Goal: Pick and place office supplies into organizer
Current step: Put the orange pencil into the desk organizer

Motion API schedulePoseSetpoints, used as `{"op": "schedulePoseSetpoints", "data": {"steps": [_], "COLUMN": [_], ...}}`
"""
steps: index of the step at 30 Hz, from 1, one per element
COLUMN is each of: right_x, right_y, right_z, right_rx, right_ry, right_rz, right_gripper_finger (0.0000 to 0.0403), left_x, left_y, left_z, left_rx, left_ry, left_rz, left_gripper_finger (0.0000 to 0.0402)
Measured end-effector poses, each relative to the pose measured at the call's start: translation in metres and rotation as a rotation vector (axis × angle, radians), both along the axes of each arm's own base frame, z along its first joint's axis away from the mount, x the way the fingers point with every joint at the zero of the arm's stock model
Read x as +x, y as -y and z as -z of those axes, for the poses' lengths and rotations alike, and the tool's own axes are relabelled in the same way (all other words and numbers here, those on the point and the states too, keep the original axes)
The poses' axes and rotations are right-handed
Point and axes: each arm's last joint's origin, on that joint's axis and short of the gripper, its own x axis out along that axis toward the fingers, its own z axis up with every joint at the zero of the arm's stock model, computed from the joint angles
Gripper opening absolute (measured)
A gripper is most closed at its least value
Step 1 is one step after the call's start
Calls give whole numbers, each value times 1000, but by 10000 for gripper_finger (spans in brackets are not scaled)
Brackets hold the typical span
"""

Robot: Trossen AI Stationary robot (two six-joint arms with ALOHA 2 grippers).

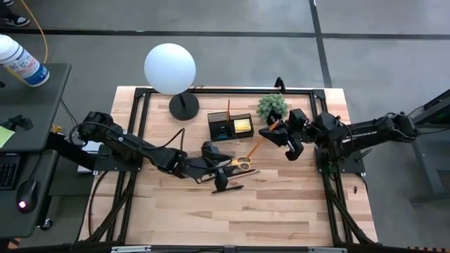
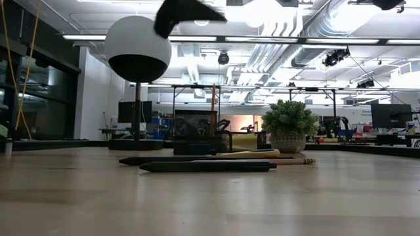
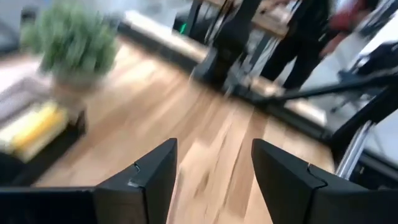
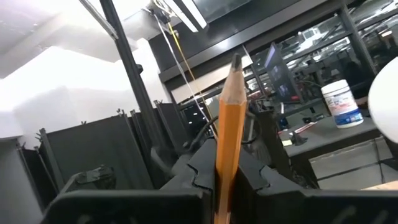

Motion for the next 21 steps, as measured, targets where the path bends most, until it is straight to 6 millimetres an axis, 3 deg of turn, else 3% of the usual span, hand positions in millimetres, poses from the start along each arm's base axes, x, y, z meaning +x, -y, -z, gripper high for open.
{"op": "schedulePoseSetpoints", "data": {"steps": [9, 15, 21], "right_x": [16, 54, 100], "right_y": [25, 51, 84], "right_z": [11, 11, 33], "right_rx": [-126, -314, -465], "right_ry": [-220, -358, -527], "right_rz": [142, 246, 272], "right_gripper_finger": [14, 14, 15], "left_x": [-20, -25, -25], "left_y": [32, 41, 40], "left_z": [16, 17, 18], "left_rx": [-117, -124, -131], "left_ry": [-140, -151, -166], "left_rz": [15, 14, 28], "left_gripper_finger": [174, 160, 152]}}
